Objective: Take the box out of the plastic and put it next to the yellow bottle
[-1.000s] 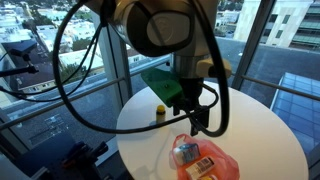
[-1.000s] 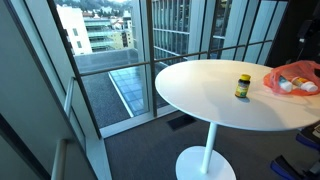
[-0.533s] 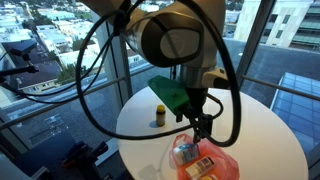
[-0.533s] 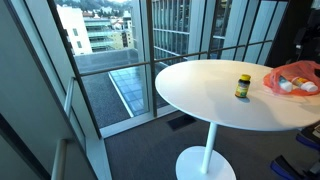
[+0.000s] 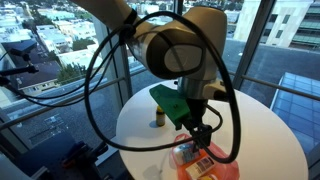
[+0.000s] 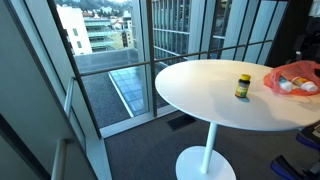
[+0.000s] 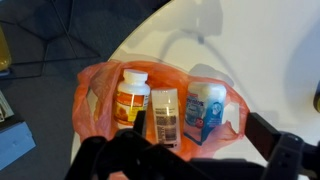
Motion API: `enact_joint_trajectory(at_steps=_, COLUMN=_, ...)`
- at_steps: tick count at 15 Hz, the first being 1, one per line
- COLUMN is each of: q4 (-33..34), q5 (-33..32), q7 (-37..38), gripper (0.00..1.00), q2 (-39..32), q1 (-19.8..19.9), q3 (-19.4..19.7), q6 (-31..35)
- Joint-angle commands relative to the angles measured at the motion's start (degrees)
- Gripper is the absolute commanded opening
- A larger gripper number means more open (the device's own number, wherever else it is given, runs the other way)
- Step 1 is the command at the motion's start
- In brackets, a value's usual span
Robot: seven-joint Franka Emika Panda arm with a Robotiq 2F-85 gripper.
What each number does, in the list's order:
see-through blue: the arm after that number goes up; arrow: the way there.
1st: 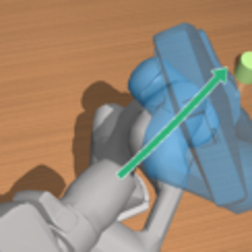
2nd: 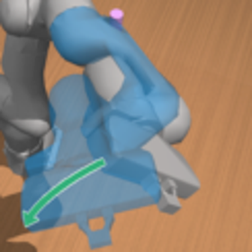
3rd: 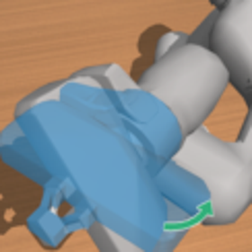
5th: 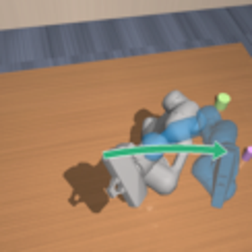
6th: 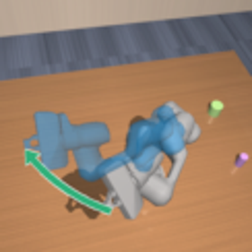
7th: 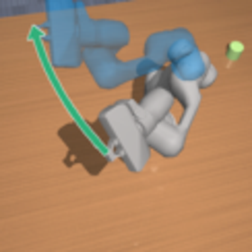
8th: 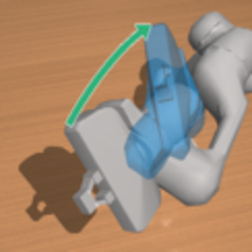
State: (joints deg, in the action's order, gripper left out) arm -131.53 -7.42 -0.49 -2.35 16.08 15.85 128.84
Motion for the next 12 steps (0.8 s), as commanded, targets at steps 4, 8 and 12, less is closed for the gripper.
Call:
enact_joint_trajectory(at_steps=4, q4=0.6, q5=1.1, q7=-0.9, gripper=1.00, q2=-7.1, q1=1.2, q3=1.3, q6=6.6)
enact_joint_trajectory(at_steps=8, q4=1.3, q5=1.3, q7=-1.0, gripper=1.00, q2=-11.6, q1=1.3, q3=1.1, q6=10.1)
enact_joint_trajectory(at_steps=12, q4=2.5, q5=2.1, q7=-1.3, gripper=1.00, q2=-15.1, q1=1.4, q3=0.6, q6=12.4)
